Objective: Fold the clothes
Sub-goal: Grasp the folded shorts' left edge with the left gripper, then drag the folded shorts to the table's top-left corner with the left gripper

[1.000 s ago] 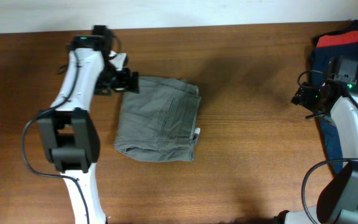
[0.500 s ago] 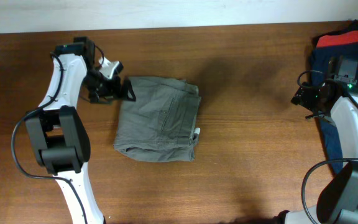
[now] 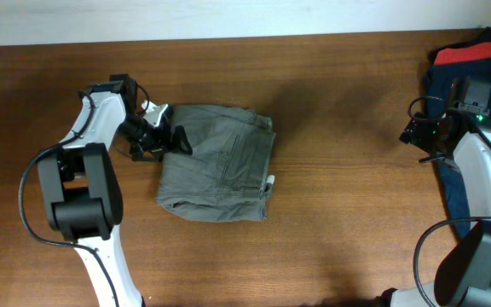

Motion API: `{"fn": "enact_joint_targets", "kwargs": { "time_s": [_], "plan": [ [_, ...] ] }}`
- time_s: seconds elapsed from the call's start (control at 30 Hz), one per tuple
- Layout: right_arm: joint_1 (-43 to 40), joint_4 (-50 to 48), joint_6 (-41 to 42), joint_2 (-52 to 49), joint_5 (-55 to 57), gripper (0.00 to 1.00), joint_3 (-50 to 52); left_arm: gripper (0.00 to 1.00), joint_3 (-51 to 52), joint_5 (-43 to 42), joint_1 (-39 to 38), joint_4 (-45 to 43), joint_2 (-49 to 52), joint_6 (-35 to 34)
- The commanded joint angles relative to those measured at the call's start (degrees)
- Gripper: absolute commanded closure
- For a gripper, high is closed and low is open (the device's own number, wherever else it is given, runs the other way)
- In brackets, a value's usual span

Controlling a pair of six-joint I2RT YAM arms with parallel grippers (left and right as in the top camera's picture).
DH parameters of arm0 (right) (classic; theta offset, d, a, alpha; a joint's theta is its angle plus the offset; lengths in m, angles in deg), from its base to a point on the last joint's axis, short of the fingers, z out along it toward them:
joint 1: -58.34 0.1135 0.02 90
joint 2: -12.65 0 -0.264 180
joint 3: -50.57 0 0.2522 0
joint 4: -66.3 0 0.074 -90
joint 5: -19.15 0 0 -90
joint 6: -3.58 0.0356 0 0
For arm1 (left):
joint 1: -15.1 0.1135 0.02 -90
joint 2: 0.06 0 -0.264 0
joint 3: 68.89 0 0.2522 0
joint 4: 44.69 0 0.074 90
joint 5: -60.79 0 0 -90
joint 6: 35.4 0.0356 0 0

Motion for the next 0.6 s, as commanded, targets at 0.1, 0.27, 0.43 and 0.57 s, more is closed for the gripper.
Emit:
{"fn": "enact_joint_targets", "kwargs": {
  "time_s": [0.1, 0.27, 0.43, 0.57],
  "plan": [
    [-0.1, 0.0, -0.3, 0.0, 0.1, 0.01, 0.2, 0.01, 3.7, -3.2, 0.1, -1.2, 0.1, -0.9],
    [-0.1, 0.0, -0.3, 0.0, 0.1, 0.01, 0.2, 0.01, 3.8, -6.5, -0.1, -1.2, 0.1, -0.9],
    [-0.1, 0.0, -0.3, 0.0, 0.1, 0.01, 0.2, 0.22, 3.8, -6.4, -0.4, -1.2, 0.1, -0.9],
    [-0.1, 0.0, -0.3, 0.0, 0.1, 0.01, 0.2, 0.45, 3.8, -6.4, -0.4, -1.5, 0.1, -0.9]
  ]
}}
